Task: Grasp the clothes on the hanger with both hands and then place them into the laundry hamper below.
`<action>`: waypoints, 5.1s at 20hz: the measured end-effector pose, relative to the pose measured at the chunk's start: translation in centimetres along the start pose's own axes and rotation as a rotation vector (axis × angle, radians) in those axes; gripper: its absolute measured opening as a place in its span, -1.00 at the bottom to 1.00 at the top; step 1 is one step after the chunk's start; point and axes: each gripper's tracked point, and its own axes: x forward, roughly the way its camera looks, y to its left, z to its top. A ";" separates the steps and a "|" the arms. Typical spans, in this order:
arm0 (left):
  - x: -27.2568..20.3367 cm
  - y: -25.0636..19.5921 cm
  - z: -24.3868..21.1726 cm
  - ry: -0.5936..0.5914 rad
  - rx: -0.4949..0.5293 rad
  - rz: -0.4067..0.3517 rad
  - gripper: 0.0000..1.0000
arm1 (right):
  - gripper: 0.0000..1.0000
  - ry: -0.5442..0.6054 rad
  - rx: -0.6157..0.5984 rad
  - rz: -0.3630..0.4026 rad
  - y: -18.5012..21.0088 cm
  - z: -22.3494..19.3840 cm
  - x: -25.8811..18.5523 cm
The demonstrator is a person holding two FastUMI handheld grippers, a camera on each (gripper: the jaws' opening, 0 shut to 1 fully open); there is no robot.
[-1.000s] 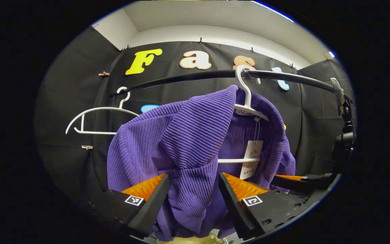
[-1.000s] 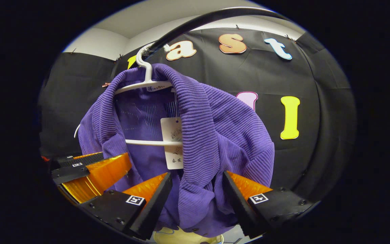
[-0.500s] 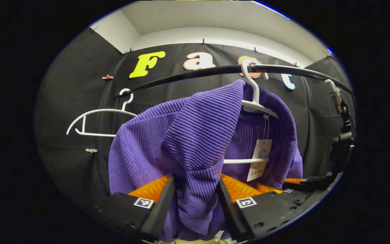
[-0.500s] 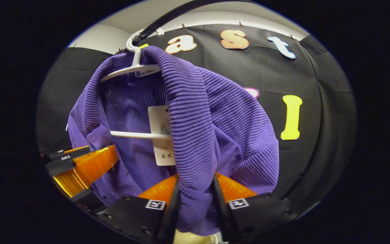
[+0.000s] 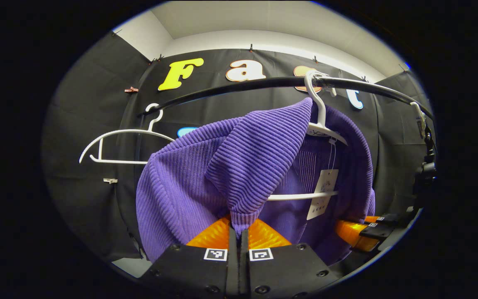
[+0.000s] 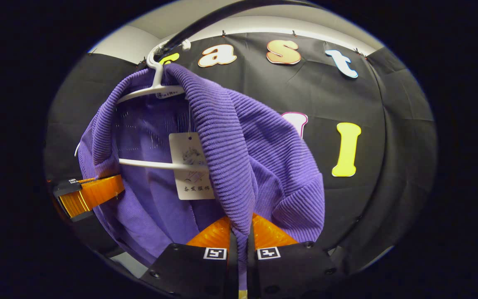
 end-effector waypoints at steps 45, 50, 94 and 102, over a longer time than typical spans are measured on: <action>-1.1 6.2 -3.3 0.067 0.118 0.107 -0.90 | -0.77 -0.437 -0.130 -0.281 -9.3 14.4 -0.7; -0.8 3.0 -4.6 0.096 0.100 0.033 -0.91 | -0.77 -0.265 -0.188 -0.354 -11.9 8.5 -0.2; -4.9 -0.5 -23.3 0.658 -0.046 -0.099 -0.80 | -0.63 0.564 -0.036 0.364 9.1 -19.5 -5.4; -5.2 0.1 -23.0 0.640 -0.018 -0.098 0.67 | 0.21 0.514 -0.057 0.339 8.2 -18.0 -5.3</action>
